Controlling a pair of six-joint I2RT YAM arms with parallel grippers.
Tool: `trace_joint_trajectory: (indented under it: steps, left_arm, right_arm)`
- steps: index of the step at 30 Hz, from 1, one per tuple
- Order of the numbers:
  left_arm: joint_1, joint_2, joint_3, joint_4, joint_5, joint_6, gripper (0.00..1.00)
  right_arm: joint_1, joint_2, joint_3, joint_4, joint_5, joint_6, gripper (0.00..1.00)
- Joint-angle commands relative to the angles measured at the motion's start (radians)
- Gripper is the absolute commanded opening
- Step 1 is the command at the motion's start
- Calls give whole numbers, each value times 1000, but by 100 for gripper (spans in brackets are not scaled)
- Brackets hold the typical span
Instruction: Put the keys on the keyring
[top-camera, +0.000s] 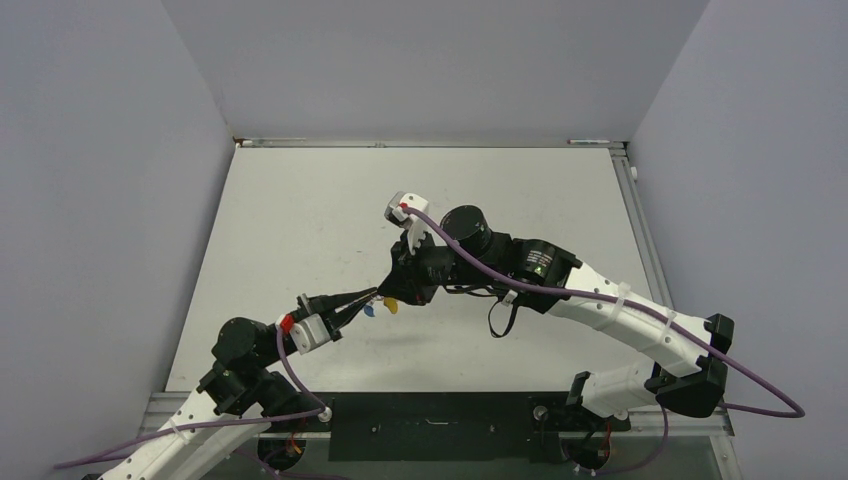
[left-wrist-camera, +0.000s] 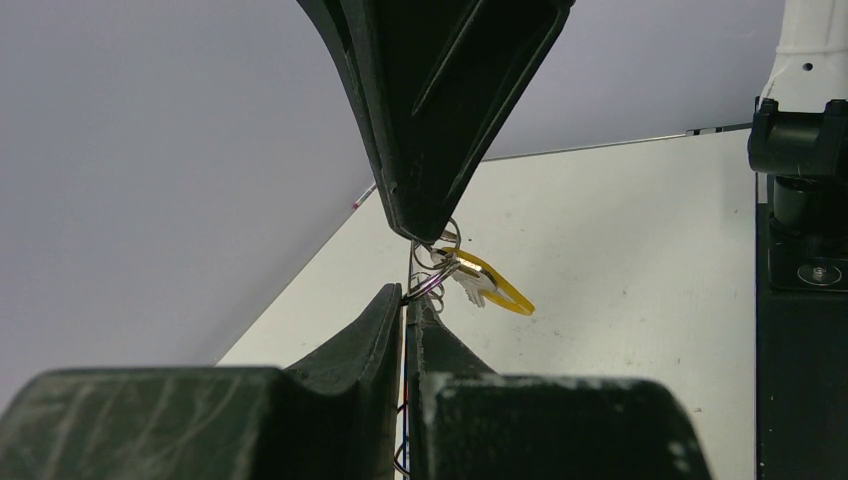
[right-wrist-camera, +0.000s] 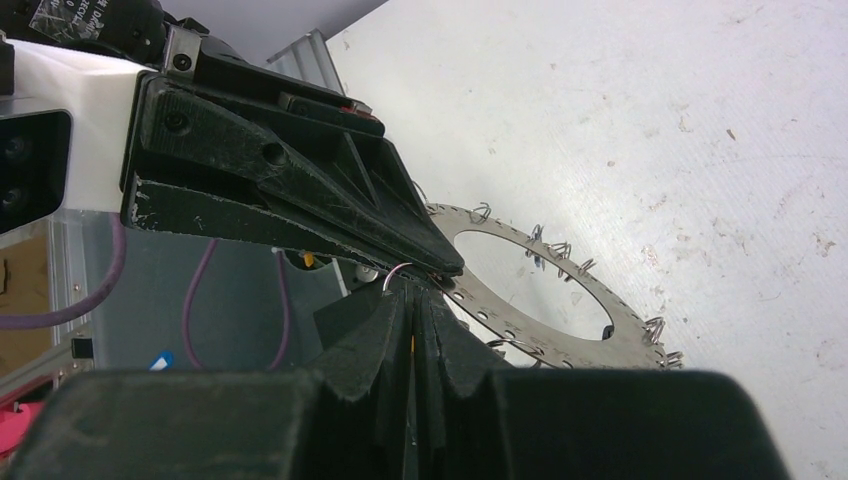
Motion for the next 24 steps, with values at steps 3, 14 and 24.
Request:
trace_joint_trajectory:
  steps: [3, 14, 24]
  left_arm:
    - [-2, -7, 14, 76, 11, 17, 0]
    - [-1, -9, 13, 76, 11, 18, 0]
    - [-1, -10, 12, 76, 10, 18, 0]
  right_arm:
    - [16, -7, 50, 6, 7, 0, 5]
    - [27, -7, 69, -6, 19, 5, 5]
    - [45, 15, 78, 18, 28, 18, 5]
